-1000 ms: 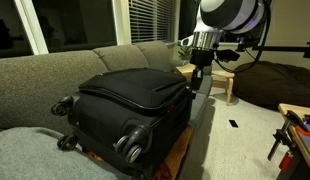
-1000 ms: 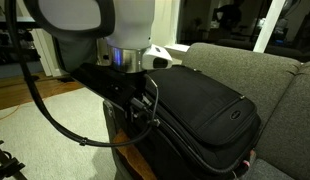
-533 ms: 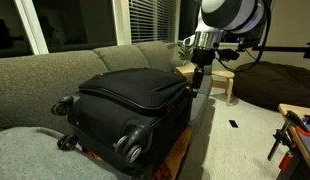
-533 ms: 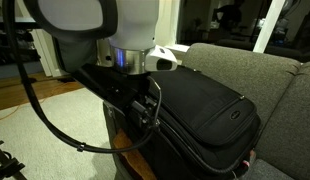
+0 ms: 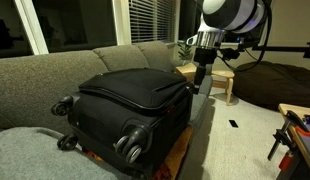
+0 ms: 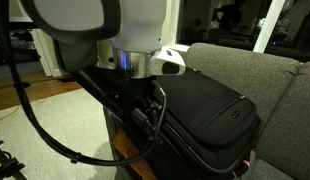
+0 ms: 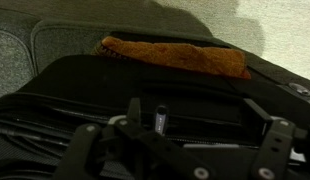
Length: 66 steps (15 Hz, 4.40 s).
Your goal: Close the zip on the suitcase
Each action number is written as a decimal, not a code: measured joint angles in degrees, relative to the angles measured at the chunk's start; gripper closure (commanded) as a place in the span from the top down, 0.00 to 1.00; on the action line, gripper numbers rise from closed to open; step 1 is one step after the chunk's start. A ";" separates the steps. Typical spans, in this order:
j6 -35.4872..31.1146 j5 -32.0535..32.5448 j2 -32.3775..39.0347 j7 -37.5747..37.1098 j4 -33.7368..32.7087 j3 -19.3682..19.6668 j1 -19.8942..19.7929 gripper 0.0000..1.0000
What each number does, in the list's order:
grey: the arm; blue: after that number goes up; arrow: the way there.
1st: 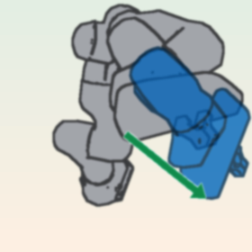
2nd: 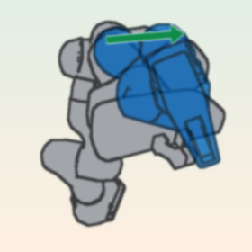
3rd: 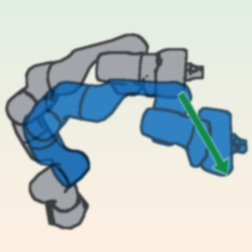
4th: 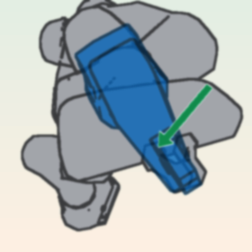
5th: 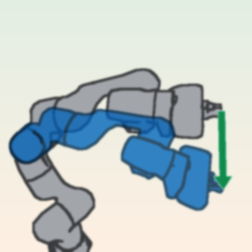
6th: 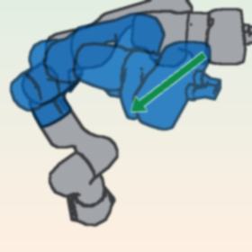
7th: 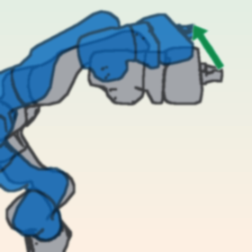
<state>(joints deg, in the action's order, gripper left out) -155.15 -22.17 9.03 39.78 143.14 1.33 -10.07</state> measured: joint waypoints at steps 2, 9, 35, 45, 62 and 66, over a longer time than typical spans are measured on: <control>0.00 -0.05 0.00 -0.55 0.01 0.00 -0.09 1.00; 0.01 -4.04 0.01 -0.58 0.02 -0.29 -0.46 1.00; -0.05 -13.27 2.00 1.93 -1.51 -0.25 -1.50 1.00; -0.05 -14.66 4.84 2.92 -3.47 -0.25 -2.06 1.00; 0.09 -15.19 5.22 3.51 -4.80 -0.21 -2.98 0.05; 0.25 -15.19 5.23 3.51 -5.31 -0.18 -2.98 0.09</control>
<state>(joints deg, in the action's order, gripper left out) -154.90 -37.36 14.26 43.28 137.83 1.16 -13.05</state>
